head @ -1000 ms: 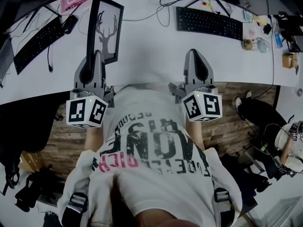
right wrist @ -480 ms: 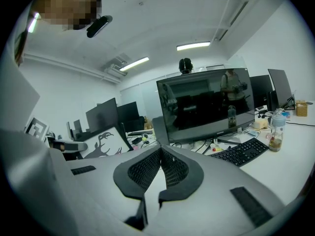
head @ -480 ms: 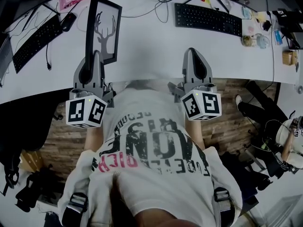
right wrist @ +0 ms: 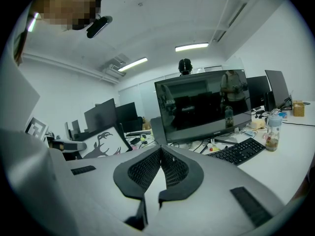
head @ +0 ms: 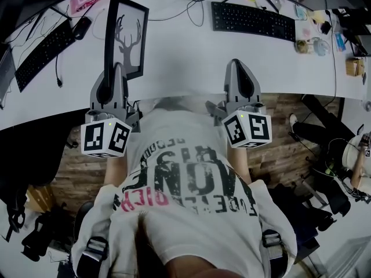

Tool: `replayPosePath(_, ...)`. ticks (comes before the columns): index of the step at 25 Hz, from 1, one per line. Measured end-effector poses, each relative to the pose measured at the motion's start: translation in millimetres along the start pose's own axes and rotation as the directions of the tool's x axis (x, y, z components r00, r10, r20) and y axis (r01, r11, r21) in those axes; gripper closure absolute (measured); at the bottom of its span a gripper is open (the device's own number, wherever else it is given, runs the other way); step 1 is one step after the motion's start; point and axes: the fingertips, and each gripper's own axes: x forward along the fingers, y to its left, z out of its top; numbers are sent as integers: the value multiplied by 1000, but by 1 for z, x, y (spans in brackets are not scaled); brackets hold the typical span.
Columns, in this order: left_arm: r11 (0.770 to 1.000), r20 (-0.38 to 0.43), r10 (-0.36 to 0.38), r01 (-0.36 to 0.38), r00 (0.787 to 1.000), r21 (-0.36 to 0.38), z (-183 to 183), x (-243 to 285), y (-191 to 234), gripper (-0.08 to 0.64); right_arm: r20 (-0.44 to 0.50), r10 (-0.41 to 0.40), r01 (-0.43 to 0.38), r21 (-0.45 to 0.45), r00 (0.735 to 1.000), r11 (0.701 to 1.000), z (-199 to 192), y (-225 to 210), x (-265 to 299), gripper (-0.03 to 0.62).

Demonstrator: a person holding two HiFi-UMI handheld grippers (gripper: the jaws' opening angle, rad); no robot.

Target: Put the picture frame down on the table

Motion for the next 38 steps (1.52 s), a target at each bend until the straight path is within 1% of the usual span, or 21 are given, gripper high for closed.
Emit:
replayPosePath(4, 1000, -3, 4, -4, 1000, -6, -2, 1, 0, 535, -2, 3, -3, -2, 1000, 1000, -1, 2, 2, 592)
replayPosePath(7, 1000, -24, 7, -8, 1000, -27, -16, 3, -5, 535, -23, 6, -6, -9, 1000, 1000, -6, 1, 1, 592)
replayPosePath(11, 999, -59, -9, 6, 998, -50, -31, 12, -16, 535, -39, 5, -5, -7, 999, 1000, -8, 0, 3, 592)
replayPosePath(16, 996, -79, -42, 36, 996, -77, -48, 26, -26, 535, -44, 3, -4, -13, 999, 1000, -13, 0, 11, 592)
replayPosePath(21, 993, -122, -64, 51, 990, -102, -68, 32, -36, 535, -65, -2, 2, 1, 998, 1000, -23, -1, 9, 592)
replayPosePath(24, 993, -141, -72, 58, 987, -104, -79, 37, -41, 535, -73, -3, 4, 6, 997, 1000, -28, -4, 8, 592)
replayPosePath(38, 985, -219, -107, 73, 970, -154, -122, 48, -47, 535, -112, -26, 29, 27, 993, 999, -50, -3, -4, 592)
